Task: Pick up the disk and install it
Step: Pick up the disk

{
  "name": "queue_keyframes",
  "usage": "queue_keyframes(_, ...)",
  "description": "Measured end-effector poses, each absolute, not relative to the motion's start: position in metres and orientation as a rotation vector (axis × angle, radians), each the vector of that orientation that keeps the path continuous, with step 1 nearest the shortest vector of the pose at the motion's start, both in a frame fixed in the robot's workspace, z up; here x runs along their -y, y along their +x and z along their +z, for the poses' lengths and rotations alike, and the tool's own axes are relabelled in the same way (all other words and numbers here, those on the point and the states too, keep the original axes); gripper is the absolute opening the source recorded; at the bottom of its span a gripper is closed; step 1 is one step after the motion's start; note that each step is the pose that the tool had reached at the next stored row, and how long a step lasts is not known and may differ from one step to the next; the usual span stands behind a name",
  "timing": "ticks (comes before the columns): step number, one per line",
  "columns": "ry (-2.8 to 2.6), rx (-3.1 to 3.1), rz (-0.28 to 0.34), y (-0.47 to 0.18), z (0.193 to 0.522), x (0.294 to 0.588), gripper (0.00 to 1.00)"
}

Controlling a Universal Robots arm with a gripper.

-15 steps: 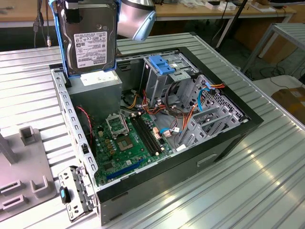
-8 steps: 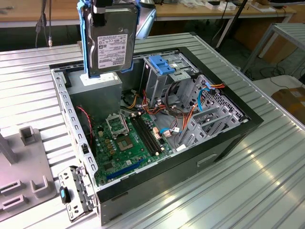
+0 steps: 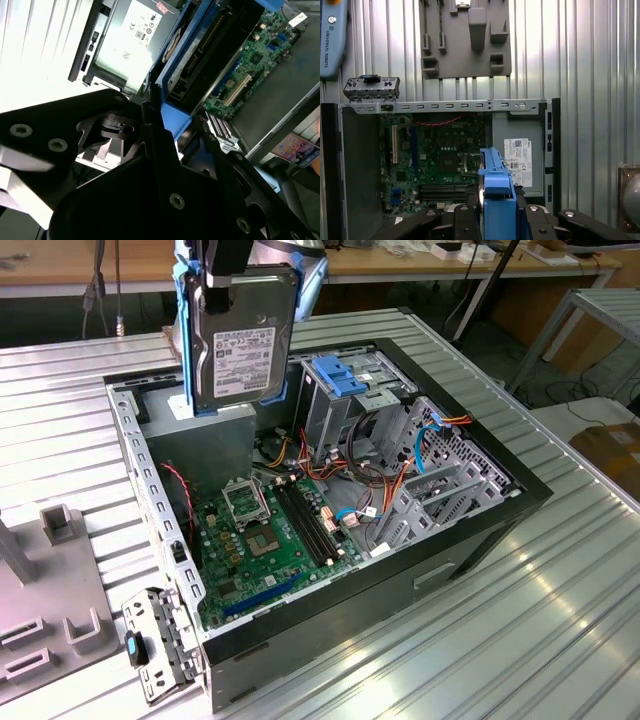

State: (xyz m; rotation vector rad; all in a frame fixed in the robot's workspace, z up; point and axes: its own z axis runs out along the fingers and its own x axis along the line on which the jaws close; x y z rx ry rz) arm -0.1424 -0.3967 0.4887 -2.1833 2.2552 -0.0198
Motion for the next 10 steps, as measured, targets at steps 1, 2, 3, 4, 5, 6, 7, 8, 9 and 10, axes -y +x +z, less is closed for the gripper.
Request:
queue_keyframes(1,-2.182,-2.256,-0.020,-0.142,0.488,0.398,0.37)
queue_keyframes(2,-2.181,-2.258,-0.020,-0.142,0.487,0.400,0.37)
queue_keyframes(3,-2.181,-2.259,-0.019,-0.141,0.487,0.402,0.37)
queue_keyframes(4,-2.181,-2.259,-0.018,-0.141,0.487,0.403,0.37)
queue_keyframes(5,-2.181,-2.260,-0.018,-0.140,0.487,0.405,0.37)
queue_keyframes(6,-2.180,-2.261,-0.017,-0.139,0.487,0.408,0.37)
queue_keyframes(7,-2.180,-2.261,-0.017,-0.139,0.487,0.410,0.37)
queue_keyframes(8,-2.180,-2.261,-0.017,-0.138,0.487,0.415,0.37)
queue_keyframes(9,-2.180,-2.262,-0.017,-0.138,0.487,0.418,0.37)
queue_keyframes(10,-2.180,-2.262,-0.018,-0.138,0.487,0.421,0.37)
